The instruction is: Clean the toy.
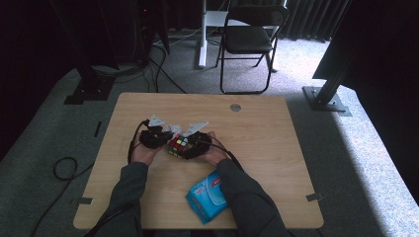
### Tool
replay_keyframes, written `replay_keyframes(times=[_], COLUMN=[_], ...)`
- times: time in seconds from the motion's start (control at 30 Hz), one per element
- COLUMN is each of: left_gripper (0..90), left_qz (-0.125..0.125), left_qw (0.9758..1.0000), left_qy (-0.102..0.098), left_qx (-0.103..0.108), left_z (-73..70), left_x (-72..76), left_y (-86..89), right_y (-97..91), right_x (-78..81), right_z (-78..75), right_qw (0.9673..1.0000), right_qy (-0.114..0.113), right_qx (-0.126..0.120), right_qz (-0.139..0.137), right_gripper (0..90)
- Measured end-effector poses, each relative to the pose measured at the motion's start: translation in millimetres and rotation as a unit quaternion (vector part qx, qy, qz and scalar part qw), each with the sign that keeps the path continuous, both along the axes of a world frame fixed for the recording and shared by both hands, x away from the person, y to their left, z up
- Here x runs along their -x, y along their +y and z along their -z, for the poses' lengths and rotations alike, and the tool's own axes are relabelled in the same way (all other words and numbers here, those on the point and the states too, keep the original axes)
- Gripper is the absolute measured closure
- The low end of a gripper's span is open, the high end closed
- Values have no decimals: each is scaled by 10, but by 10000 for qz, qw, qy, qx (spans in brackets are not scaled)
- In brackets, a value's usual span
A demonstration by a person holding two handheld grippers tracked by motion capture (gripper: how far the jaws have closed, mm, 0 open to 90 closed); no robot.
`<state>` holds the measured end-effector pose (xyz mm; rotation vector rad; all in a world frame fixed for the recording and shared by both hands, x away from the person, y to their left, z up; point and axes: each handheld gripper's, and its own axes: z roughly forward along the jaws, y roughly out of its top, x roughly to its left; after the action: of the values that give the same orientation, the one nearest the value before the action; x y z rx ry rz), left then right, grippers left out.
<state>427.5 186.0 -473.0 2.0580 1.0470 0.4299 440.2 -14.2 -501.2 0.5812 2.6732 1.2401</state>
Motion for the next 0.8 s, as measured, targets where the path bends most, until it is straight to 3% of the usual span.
replay_keyframes(times=[0.3,0.53,0.8], left_gripper=[851,850,851], left_qz=[33,-17,-102], left_qw=[9999,9997,9994], left_qy=[-51,136,323], left_qx=[154,199,79], left_z=[-39,88,217], left_x=[77,74,58], left_y=[50,97,85], right_y=[-18,-30,-39], right_x=[-13,-21,-23], right_z=[-9,-13,-21], right_qw=[9999,9996,9994], right_qy=[-33,-45,-80], right_qx=[-41,-48,-82], right_qz=[162,270,334], right_gripper=[342,343,343])
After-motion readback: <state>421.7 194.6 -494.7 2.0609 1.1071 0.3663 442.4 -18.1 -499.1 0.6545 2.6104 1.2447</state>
